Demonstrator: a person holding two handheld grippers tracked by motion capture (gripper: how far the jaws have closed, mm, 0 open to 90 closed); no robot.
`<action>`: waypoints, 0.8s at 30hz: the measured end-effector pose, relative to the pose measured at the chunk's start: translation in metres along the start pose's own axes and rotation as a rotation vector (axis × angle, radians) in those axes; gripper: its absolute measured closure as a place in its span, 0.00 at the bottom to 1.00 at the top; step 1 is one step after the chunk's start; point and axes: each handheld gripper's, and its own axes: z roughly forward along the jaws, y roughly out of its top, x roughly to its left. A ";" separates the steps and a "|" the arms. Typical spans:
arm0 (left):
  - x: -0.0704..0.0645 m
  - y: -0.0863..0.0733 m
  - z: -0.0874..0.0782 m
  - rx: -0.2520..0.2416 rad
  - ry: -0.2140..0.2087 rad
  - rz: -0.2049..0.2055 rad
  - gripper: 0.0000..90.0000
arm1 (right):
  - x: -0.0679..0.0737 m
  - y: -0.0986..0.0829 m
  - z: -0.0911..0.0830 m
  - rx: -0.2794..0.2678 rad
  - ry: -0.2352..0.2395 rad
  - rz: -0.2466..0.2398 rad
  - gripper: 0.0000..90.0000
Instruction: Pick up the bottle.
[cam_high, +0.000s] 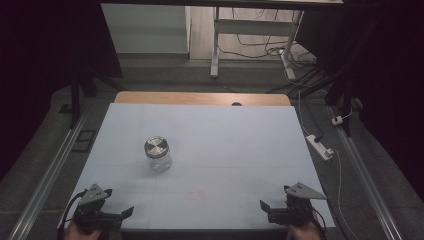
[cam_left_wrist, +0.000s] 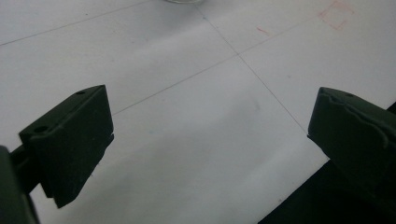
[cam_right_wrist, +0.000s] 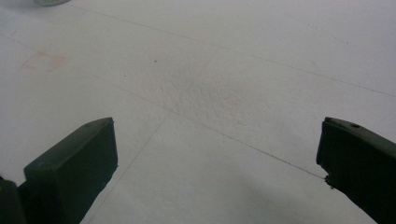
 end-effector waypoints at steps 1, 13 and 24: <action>0.000 0.000 0.000 0.001 0.001 0.003 0.01 | 0.000 0.000 0.000 0.002 -0.002 -0.001 0.00; -0.001 0.000 0.001 0.010 -0.002 0.015 0.01 | 0.003 0.000 0.001 0.009 -0.005 -0.027 0.00; -0.002 0.001 0.002 0.020 0.018 0.012 0.00 | 0.005 0.001 0.002 0.012 0.009 -0.048 0.00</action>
